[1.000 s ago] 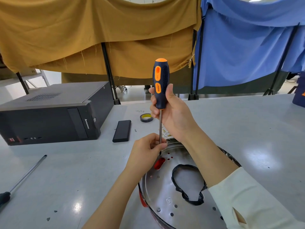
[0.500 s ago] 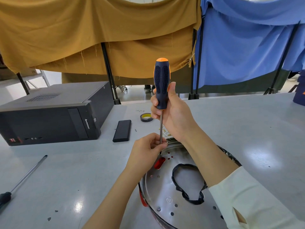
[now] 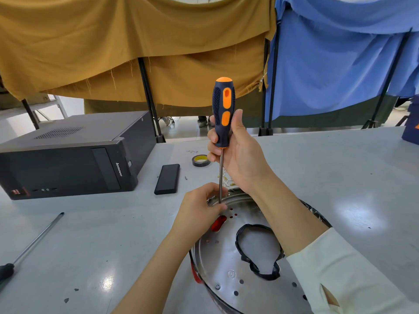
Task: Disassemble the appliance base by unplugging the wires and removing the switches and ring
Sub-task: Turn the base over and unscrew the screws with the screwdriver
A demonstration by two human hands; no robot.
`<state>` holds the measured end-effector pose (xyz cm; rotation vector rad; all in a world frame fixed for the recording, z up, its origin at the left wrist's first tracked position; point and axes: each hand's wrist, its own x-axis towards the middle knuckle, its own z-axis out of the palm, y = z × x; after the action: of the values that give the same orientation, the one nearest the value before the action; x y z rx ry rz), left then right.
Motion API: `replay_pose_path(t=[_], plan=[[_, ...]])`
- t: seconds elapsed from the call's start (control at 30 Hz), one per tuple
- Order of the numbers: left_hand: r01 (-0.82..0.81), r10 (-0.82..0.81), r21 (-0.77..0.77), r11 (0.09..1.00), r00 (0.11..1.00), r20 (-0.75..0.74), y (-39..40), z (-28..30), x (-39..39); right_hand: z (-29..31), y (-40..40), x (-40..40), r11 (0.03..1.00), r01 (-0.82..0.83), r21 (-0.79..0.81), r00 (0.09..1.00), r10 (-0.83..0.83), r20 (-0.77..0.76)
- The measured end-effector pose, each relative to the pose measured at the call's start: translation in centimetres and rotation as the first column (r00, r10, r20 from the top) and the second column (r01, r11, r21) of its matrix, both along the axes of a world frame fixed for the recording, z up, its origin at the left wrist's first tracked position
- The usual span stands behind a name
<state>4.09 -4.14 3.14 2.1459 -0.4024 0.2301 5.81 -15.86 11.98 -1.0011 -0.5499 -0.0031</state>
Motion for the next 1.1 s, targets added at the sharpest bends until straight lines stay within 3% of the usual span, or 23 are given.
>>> replay_pose_path(t=[0.23, 0.53, 0.8, 1.1], plan=[[0.071, -0.071, -0.013, 0.997, 0.995, -0.071, 0.17, -0.24, 0.57, -0.33, -0.01, 0.17, 0.993, 0.12, 0.011, 0.993, -0.119, -0.011], [0.161, -0.152, 0.05, 0.986, 0.977, -0.148, 0.22, 0.13, 0.56, -0.19, -0.15, 0.0, 0.994, 0.108, 0.015, 0.994, -0.107, -0.037], [0.172, -0.16, 0.071, 0.983, 0.975, -0.155, 0.21, 0.11, 0.56, -0.12, -0.13, 0.15, 0.999, 0.039, 0.002, 0.996, -0.038, -0.075], [0.166, -0.156, 0.058, 0.984, 0.977, -0.147, 0.33, -0.07, 0.77, -0.21, -0.07, 0.12, 0.997, 0.075, -0.022, 0.996, -0.076, -0.045]])
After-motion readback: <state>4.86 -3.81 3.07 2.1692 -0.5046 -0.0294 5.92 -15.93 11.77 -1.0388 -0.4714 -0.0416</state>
